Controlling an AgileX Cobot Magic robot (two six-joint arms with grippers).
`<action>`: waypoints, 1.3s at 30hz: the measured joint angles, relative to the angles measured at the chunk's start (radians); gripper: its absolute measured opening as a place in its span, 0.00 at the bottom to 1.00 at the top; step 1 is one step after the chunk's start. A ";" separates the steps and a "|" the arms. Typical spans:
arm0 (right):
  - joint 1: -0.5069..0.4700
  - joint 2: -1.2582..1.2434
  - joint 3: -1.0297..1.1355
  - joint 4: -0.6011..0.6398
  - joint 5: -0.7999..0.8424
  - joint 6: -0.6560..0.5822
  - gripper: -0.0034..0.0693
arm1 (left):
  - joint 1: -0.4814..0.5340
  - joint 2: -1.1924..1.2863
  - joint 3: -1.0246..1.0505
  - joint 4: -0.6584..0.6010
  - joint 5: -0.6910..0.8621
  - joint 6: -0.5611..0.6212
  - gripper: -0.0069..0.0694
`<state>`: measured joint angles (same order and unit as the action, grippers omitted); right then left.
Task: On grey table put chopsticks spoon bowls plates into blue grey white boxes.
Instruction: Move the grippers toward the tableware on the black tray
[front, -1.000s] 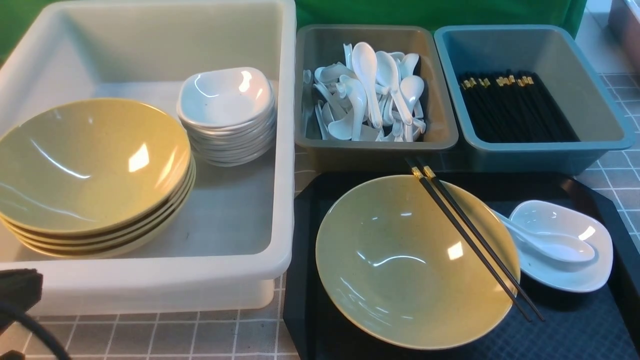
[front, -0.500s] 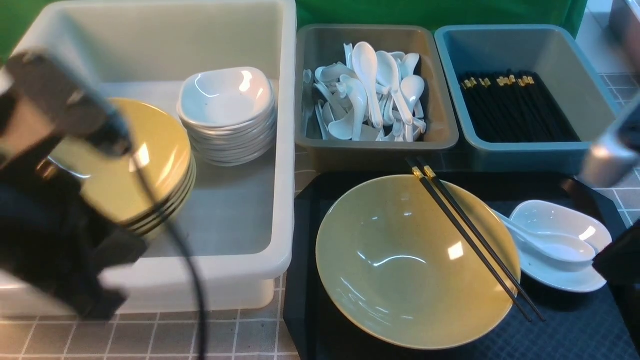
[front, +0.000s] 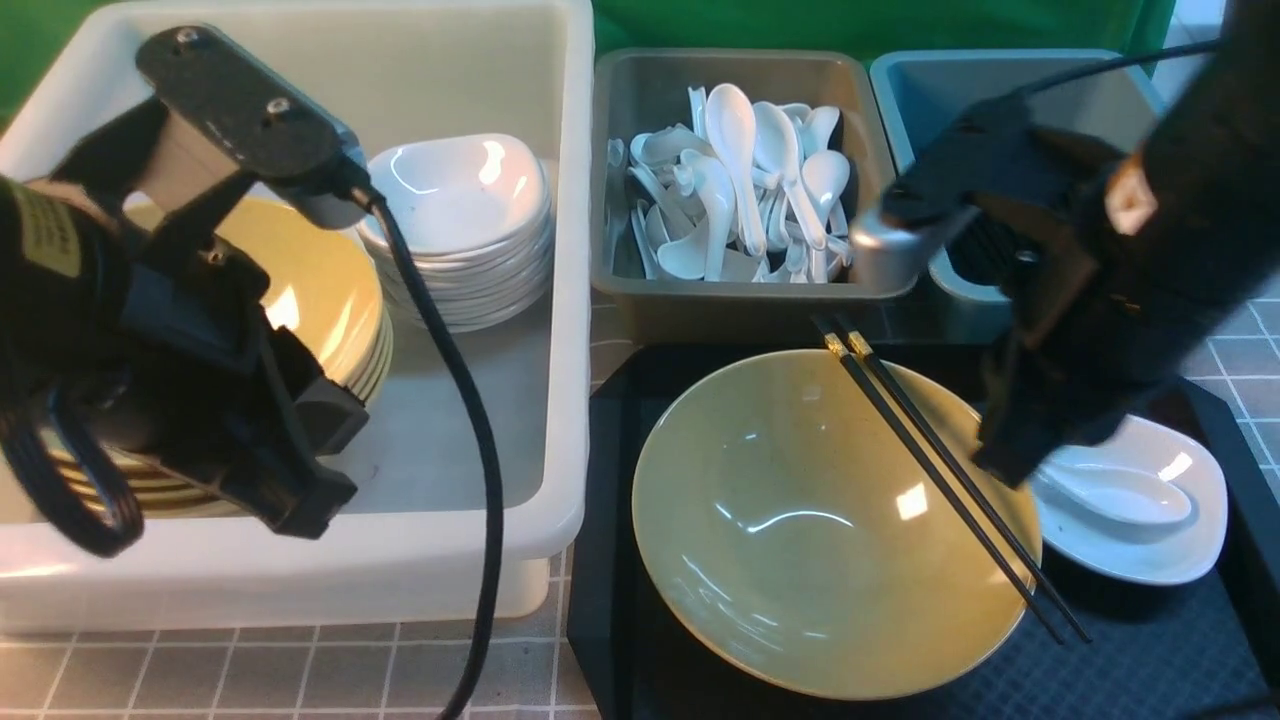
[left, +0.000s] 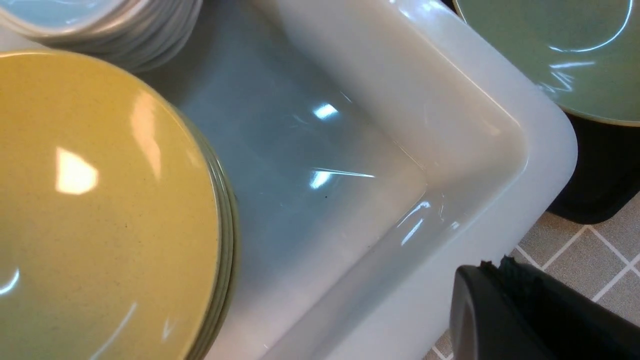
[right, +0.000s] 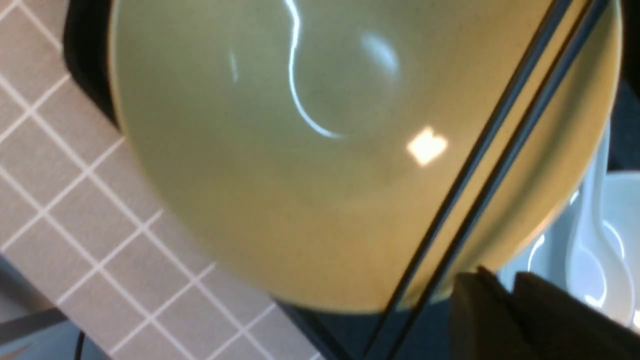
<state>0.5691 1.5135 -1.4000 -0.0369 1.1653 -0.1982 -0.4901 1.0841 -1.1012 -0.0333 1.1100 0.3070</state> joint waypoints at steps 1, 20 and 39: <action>0.000 0.029 -0.015 -0.001 0.000 0.020 0.29 | 0.000 -0.010 0.019 0.000 -0.012 0.002 0.08; 0.000 0.263 -0.041 -0.133 -0.071 0.206 0.81 | 0.000 -0.024 0.161 -0.027 -0.073 0.015 0.08; 0.000 0.328 -0.041 -0.130 -0.089 0.256 0.19 | 0.000 -0.024 0.161 -0.043 -0.090 0.019 0.08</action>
<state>0.5691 1.8412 -1.4409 -0.1669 1.0765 0.0581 -0.4901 1.0603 -0.9403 -0.0764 1.0197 0.3262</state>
